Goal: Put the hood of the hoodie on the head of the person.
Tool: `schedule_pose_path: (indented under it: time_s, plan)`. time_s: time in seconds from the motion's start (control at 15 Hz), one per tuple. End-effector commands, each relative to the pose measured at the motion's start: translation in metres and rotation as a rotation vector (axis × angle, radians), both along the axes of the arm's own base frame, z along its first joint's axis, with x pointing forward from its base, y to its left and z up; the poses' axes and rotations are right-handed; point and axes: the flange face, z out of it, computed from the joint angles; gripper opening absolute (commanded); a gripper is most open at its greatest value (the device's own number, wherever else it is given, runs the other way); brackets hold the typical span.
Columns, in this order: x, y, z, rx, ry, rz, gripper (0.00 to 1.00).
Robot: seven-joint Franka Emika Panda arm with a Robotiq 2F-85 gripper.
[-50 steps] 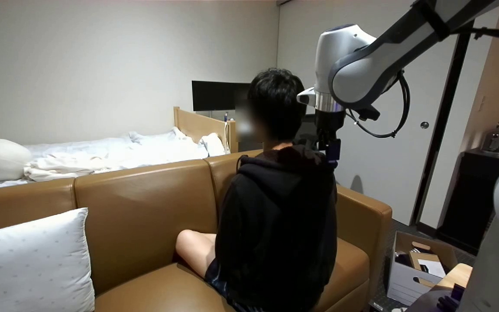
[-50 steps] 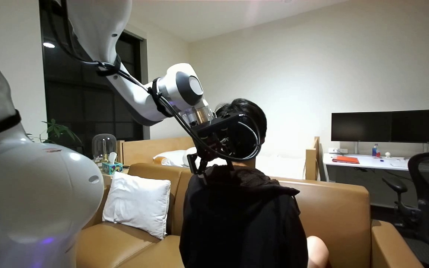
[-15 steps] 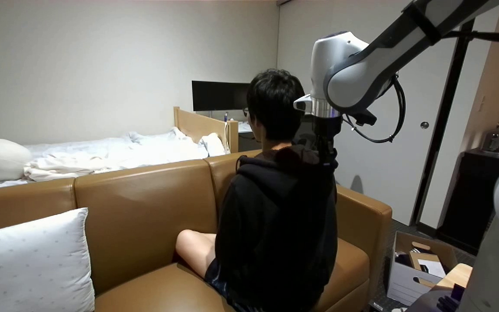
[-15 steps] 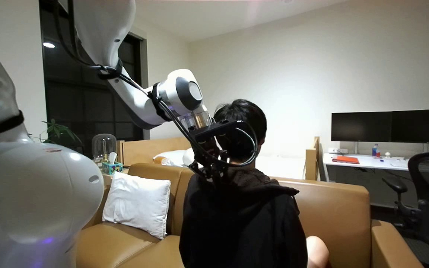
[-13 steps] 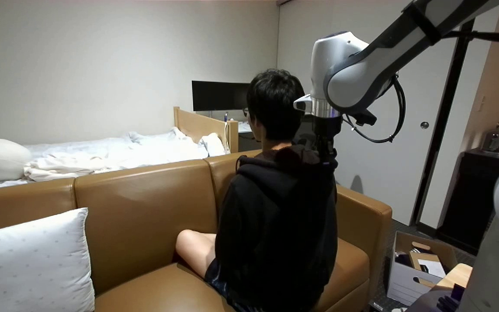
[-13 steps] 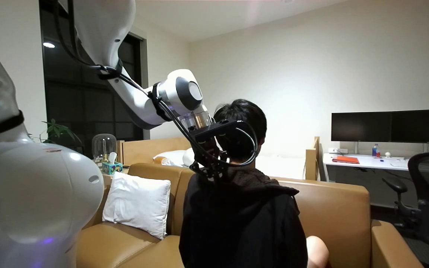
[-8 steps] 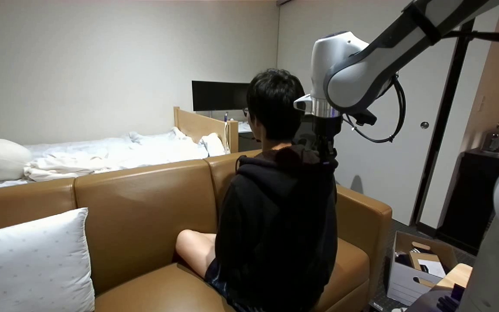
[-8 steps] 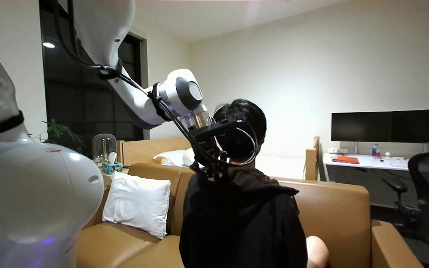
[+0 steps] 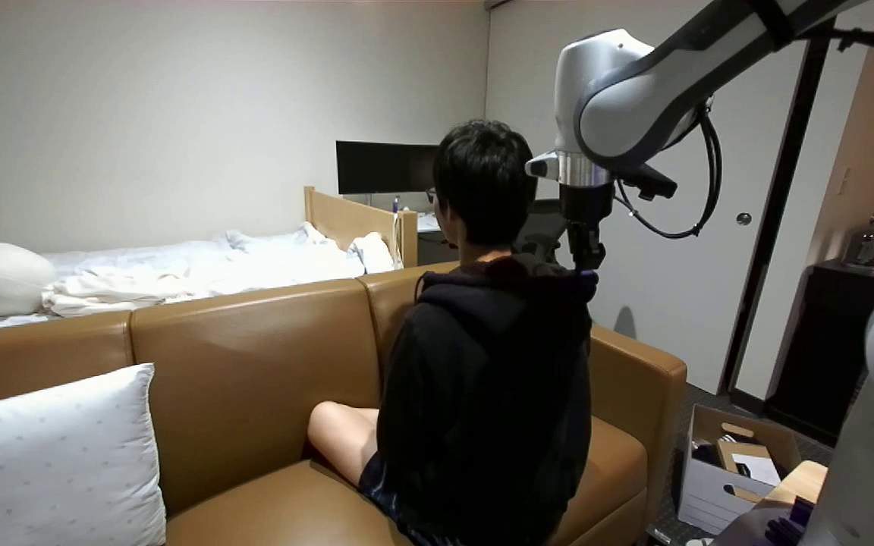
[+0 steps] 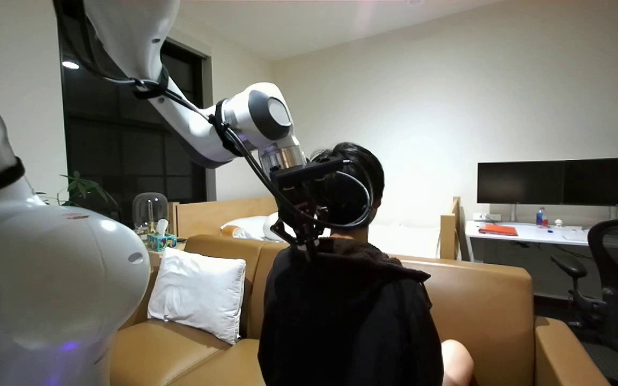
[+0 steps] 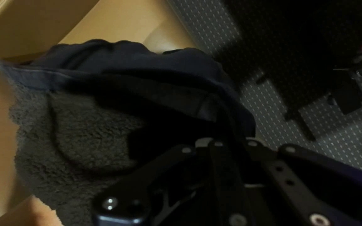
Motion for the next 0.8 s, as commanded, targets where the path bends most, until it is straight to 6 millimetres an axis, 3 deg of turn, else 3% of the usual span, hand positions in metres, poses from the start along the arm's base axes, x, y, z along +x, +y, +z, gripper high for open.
schedule_pose_path:
  time_s: [0.0, 0.27, 0.73]
  plan:
    - [-0.013, -0.016, 0.042, 0.027, -0.009, -0.021, 0.02]
    - [-0.015, -0.033, 0.086, 0.024, -0.067, -0.069, 0.02]
    - [-0.006, -0.054, 0.146, 0.014, -0.141, -0.118, 0.02]
